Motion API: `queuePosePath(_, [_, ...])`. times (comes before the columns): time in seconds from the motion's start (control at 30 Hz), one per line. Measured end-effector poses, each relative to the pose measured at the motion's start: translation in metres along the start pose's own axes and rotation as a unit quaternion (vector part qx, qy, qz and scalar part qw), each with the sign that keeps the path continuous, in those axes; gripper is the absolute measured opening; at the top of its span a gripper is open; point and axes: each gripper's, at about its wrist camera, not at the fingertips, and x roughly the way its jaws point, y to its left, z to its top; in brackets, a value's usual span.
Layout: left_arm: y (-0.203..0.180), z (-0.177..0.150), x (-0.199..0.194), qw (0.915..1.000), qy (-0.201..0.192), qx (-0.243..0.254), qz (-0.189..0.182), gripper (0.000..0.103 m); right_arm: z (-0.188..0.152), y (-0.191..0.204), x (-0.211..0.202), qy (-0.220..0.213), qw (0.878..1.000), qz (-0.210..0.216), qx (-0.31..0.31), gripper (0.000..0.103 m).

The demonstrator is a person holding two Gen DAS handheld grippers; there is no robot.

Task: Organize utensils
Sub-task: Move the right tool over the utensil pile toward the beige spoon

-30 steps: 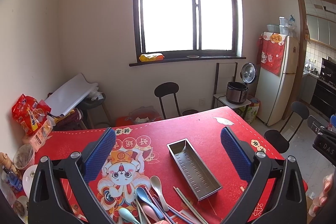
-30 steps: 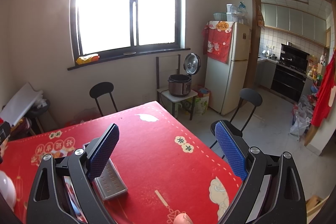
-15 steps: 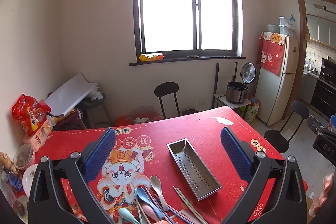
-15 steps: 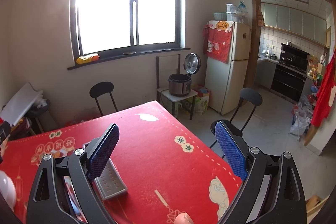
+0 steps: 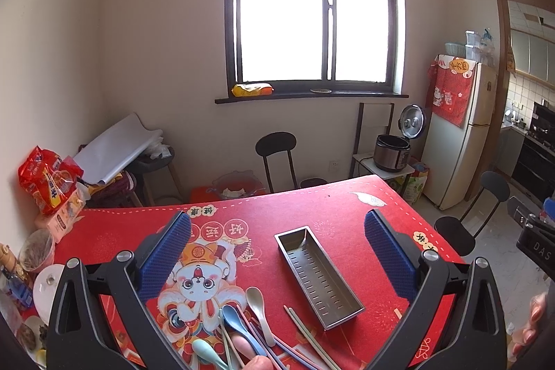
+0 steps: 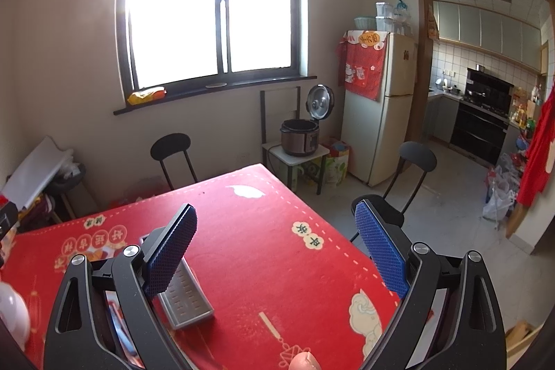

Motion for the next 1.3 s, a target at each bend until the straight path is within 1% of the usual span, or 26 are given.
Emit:
queuePosePath(0.07, [0.006,-0.001,0.004,0.9998,0.011,-0.011,-0.012,0.098,-0.003,0.000,0.006,0.010,1.000,0.012,0.003,0.090])
queuePosePath(0.13, [0.014,-0.004,0.010,0.9992,0.025,-0.025,-0.019,0.098,-0.009,0.001,0.018,0.034,0.998,0.044,0.008,0.090])
queuePosePath(0.2, [0.027,-0.010,0.015,0.9976,0.037,-0.051,-0.027,0.098,-0.017,0.004,0.031,0.059,0.995,0.074,0.008,0.090])
queuePosePath(0.23, [0.033,-0.013,0.018,0.9968,0.042,-0.063,-0.025,0.098,-0.022,0.008,0.038,0.070,0.994,0.087,0.002,0.090])
queuePosePath(0.3, [0.046,-0.020,0.023,0.9957,0.053,-0.075,-0.010,0.098,-0.033,0.018,0.049,0.085,0.991,0.102,-0.017,0.090])
queuePosePath(0.37, [0.059,-0.029,0.028,0.9948,0.064,-0.078,0.014,0.098,-0.043,0.027,0.060,0.094,0.987,0.126,-0.037,0.090])
queuePosePath(0.43, [0.071,-0.040,0.031,0.9940,0.069,-0.079,0.030,0.098,-0.057,0.037,0.074,0.111,0.980,0.157,-0.053,0.090])
queuePosePath(0.5, [0.085,-0.053,0.034,0.9925,0.074,-0.084,0.049,0.098,-0.071,0.044,0.088,0.139,0.972,0.180,-0.057,0.090])
queuePosePath(0.57, [0.099,-0.067,0.037,0.9897,0.087,-0.093,0.066,0.098,-0.087,0.053,0.105,0.177,0.962,0.198,-0.058,0.090])
queuePosePath(0.63, [0.113,-0.083,0.041,0.9869,0.097,-0.099,0.082,0.098,-0.105,0.063,0.119,0.202,0.955,0.204,-0.074,0.090])
queuePosePath(0.7, [0.123,-0.099,0.046,0.9842,0.109,-0.094,0.103,0.098,-0.121,0.075,0.129,0.211,0.950,0.209,-0.098,0.090])
queuePosePath(0.77, [0.133,-0.118,0.053,0.9799,0.130,-0.089,0.123,0.098,-0.137,0.088,0.139,0.227,0.941,0.219,-0.124,0.090])
queuePosePath(0.83, [0.143,-0.139,0.058,0.9778,0.146,-0.099,0.113,0.098,-0.150,0.100,0.145,0.240,0.932,0.226,-0.150,0.090])
queuePosePath(0.93, [0.147,-0.169,0.065,0.9740,0.170,-0.088,0.122,0.098,-0.170,0.114,0.152,0.256,0.918,0.248,-0.171,0.090])
queuePosePath(0.97, [0.146,-0.179,0.069,0.9726,0.183,-0.084,0.116,0.098,-0.176,0.119,0.155,0.262,0.914,0.251,-0.179,0.090])
queuePosePath(1.03, [0.142,-0.198,0.076,0.9717,0.202,-0.080,0.092,0.098,-0.187,0.128,0.158,0.270,0.908,0.254,-0.195,0.090])
queuePosePath(1.1, [0.136,-0.213,0.081,0.9699,0.216,-0.076,0.083,0.096,-0.196,0.134,0.162,0.278,0.903,0.258,-0.203,0.090])
queuePosePath(1.13, [0.131,-0.219,0.083,0.9690,0.223,-0.075,0.076,0.091,-0.200,0.136,0.164,0.283,0.901,0.261,-0.203,0.090])
queuePosePath(1.17, [0.128,-0.223,0.087,0.9677,0.231,-0.076,0.067,0.081,-0.204,0.138,0.166,0.290,0.897,0.265,-0.201,0.090])
queuePosePath(1.2, [0.127,-0.228,0.091,0.9663,0.238,-0.079,0.059,0.076,-0.207,0.139,0.168,0.299,0.892,0.277,-0.196,0.090])
queuePosePath(1.23, [0.126,-0.232,0.095,0.9648,0.244,-0.084,0.049,0.068,-0.210,0.140,0.170,0.310,0.884,0.293,-0.190,0.090])
queuePosePath(1.27, [0.125,-0.236,0.099,0.9631,0.251,-0.091,0.037,0.060,-0.213,0.140,0.172,0.319,0.879,0.301,-0.187,0.090])
queuePosePath(1.3, [0.125,-0.241,0.103,0.9613,0.256,-0.097,0.028,0.056,-0.216,0.140,0.172,0.323,0.876,0.305,-0.186,0.089])
